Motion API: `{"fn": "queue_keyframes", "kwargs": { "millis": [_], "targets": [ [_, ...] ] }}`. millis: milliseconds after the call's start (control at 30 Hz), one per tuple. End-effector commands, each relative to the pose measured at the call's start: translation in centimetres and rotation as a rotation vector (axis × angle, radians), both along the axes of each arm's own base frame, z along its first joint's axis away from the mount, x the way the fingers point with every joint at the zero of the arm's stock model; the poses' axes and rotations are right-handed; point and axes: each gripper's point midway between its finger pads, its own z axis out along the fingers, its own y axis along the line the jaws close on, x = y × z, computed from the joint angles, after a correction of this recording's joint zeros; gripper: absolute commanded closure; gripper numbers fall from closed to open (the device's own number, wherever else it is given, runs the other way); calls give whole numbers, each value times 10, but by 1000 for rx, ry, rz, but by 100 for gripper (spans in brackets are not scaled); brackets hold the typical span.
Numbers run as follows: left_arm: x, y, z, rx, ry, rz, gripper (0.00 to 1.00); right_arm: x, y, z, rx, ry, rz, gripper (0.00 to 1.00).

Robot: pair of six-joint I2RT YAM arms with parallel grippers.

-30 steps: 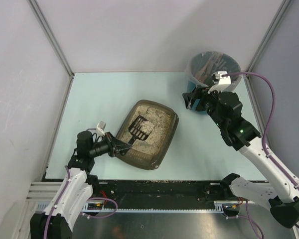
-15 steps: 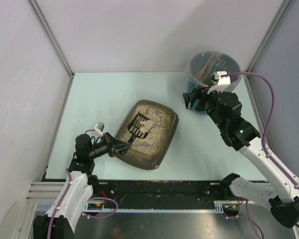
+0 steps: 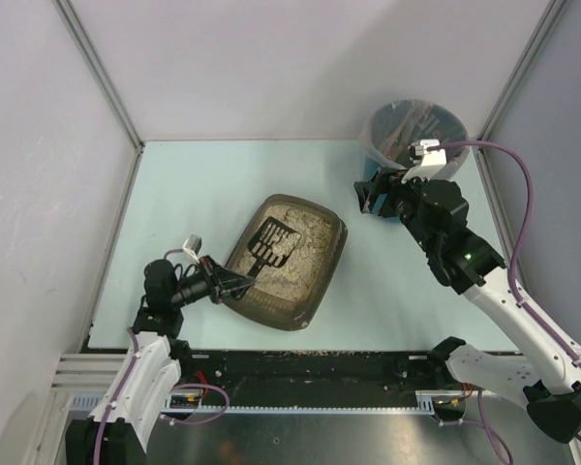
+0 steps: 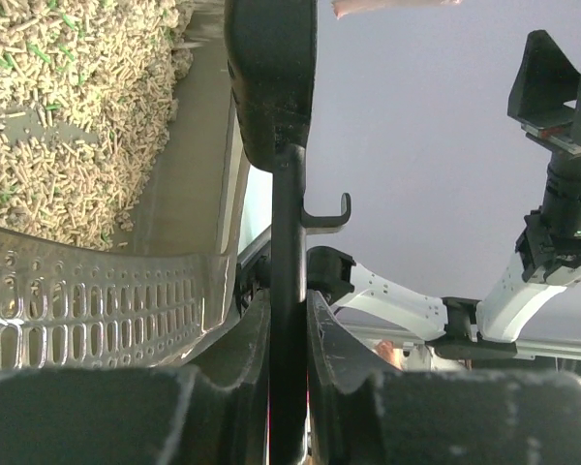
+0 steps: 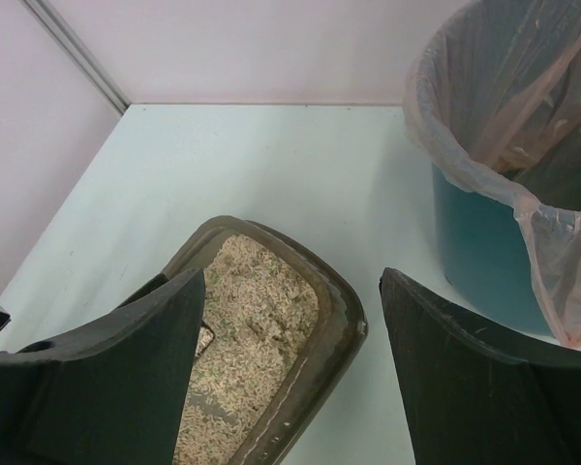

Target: Clean the litter box

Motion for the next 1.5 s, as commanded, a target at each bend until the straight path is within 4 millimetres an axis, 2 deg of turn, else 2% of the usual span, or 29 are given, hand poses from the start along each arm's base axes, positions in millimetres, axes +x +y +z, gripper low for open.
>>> {"fn": "queue_keyframes", "kwargs": {
  "millis": [0, 267, 367, 467, 567, 667, 767, 867, 967, 1067, 1167, 1267, 1333, 1367, 1467],
  "targets": [
    [-2, -2, 20, -6, -82, -43, 100, 0, -5, 34, 36, -83, -25, 23],
    [1, 2, 22, -55, -64, 13, 100, -2, -3, 34, 34, -85, -22, 22],
    [-7, -3, 18, -31, -59, -55, 100, -1, -3, 35, 33, -87, -25, 22],
    [2, 4, 19, -37, -62, 15, 100, -1, -3, 34, 32, -88, -23, 22],
    [-6, -2, 19, -17, -68, -57, 100, -2, -4, 36, 33, -92, -28, 22],
    [2, 4, 22, -47, -60, 14, 100, -3, -3, 36, 26, -95, -26, 22],
    [-8, -3, 20, -22, -56, -67, 100, -3, -4, 35, 19, -94, -27, 23],
    [3, 4, 22, -36, -63, 15, 100, -3, -3, 36, 18, -99, -24, 23],
    [-8, -4, 16, 23, -60, -80, 100, -3, -4, 36, 2, -105, -32, 22],
    [3, 3, 21, 8, -64, -2, 100, -3, -10, 39, -17, -122, -52, 23],
    [-6, -4, 21, 30, -72, -84, 100, -4, -17, 43, -30, -140, -78, 22],
    [3, 1, 22, 10, -64, -17, 100, -4, -25, 47, -56, -161, -104, 22],
    [1, -2, 16, 34, -68, -48, 100, -5, -29, 48, -74, -167, -115, 22],
    [-4, -5, 19, 27, -60, -83, 100, -3, -34, 47, -87, -167, -130, 22],
    [7, 1, 27, -2, -67, -4, 100, -1, -45, 50, -113, -164, -162, 22]
  ]
}}
